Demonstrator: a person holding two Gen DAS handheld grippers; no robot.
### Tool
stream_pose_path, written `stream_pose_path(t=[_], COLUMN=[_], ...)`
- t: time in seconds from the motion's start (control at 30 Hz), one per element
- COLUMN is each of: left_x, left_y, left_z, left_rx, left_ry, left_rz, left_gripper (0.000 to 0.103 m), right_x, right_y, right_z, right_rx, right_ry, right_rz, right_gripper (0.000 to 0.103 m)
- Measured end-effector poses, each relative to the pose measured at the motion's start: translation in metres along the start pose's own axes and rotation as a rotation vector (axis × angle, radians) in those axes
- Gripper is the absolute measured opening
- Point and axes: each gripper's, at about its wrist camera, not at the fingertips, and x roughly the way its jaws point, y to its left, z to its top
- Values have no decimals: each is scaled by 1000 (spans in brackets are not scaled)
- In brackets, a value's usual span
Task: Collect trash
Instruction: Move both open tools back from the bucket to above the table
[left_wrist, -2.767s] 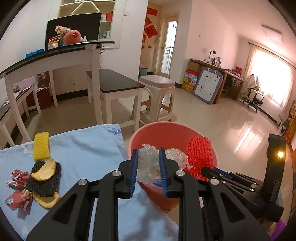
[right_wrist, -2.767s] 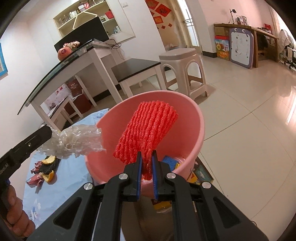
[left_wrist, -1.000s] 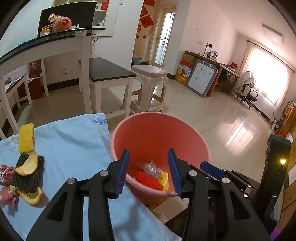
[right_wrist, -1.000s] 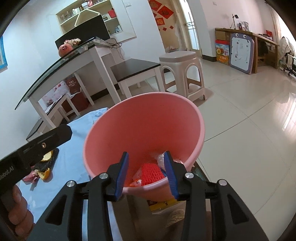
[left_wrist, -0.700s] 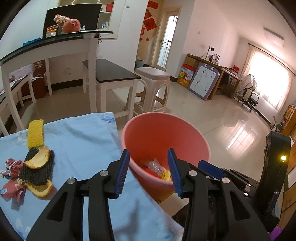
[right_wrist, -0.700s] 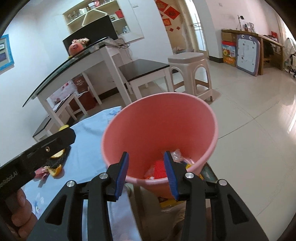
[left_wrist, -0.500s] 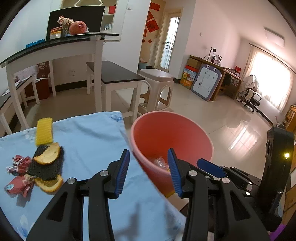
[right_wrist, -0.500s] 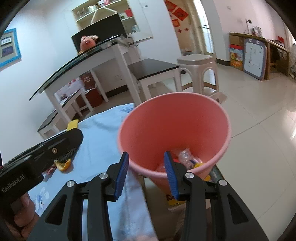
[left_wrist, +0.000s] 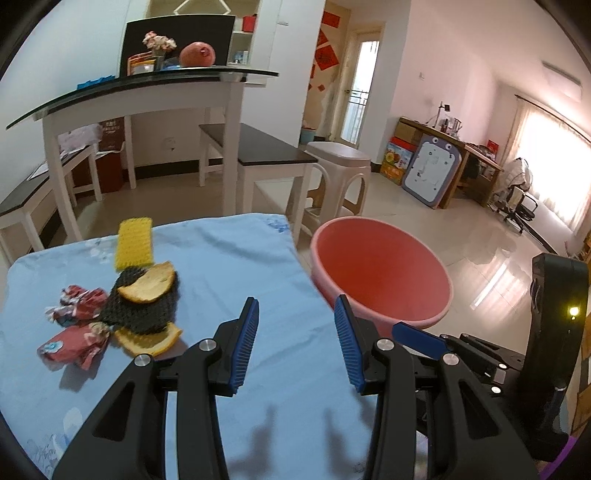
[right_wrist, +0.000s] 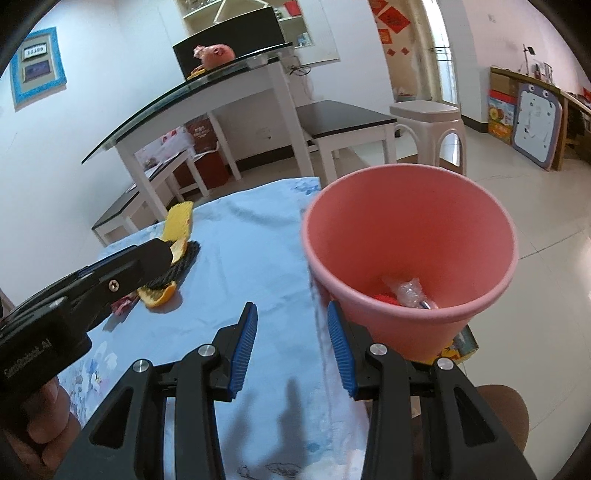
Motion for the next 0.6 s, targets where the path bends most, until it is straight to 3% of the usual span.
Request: stream_pose_path(t=[0.6], left_x=[-12], left_y=[39], left_z=[-19], left_rx=[-65], left_ry=[12], left_rz=[56], left_gripper=[43], right_x=[14], right_y=[29], right_z=[-4], right_rx=[-55], right_ry=[45], right_rz=[19], right_gripper=[39])
